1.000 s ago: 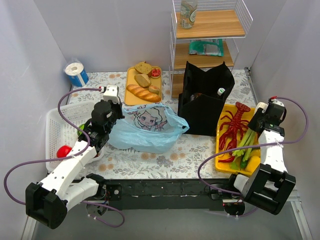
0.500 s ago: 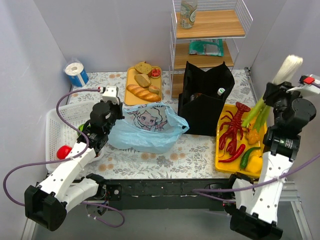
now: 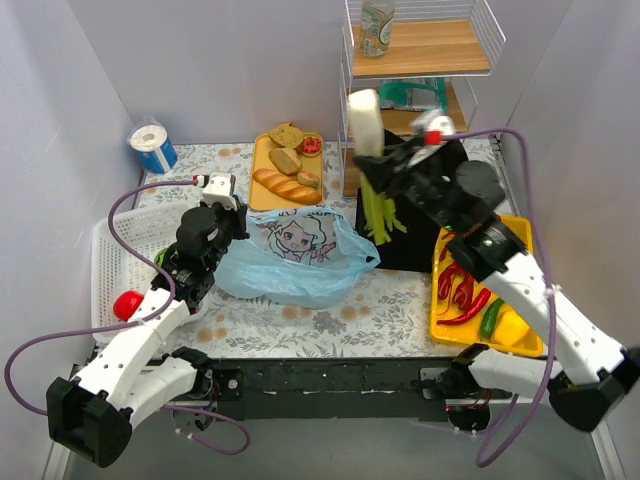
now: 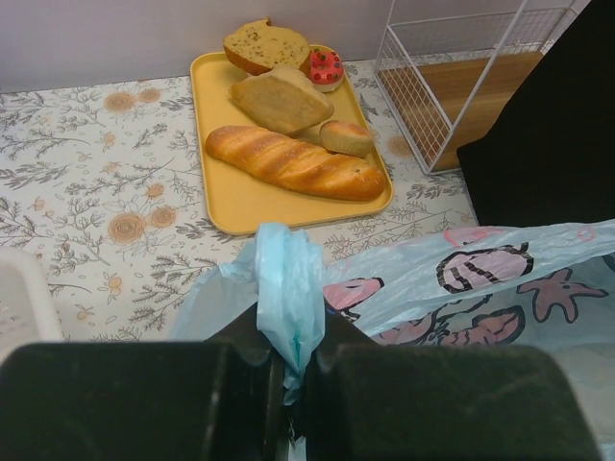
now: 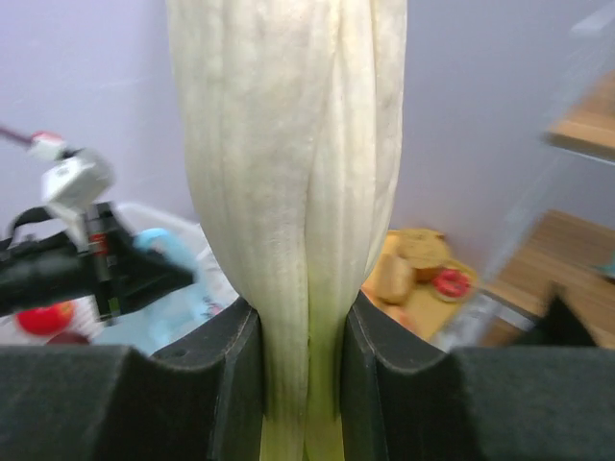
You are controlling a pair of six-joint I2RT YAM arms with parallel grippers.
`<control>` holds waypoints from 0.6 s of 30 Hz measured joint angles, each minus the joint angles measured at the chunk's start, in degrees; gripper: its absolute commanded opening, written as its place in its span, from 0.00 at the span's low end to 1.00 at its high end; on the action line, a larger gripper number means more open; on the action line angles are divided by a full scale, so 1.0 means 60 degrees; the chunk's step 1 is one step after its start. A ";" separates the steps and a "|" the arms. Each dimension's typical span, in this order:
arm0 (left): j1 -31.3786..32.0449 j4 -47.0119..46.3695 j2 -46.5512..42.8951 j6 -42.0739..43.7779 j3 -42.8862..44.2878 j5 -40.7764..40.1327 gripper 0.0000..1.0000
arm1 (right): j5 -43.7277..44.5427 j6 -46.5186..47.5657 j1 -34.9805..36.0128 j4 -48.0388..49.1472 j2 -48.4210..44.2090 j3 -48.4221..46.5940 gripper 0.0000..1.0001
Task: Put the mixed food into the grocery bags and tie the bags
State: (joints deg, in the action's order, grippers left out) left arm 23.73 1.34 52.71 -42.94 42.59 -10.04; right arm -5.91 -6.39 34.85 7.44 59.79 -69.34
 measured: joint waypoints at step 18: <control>0.0000 0.0004 0.0073 0.0011 0.0000 0.0015 0.00 | 0.1413 0.2127 0.4320 0.1151 0.2696 -0.1727 0.03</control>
State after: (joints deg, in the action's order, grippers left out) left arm 23.73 1.37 53.15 -42.87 42.59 -9.96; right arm 2.57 6.37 60.77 14.35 75.96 -79.70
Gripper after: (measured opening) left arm 0.013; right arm 0.359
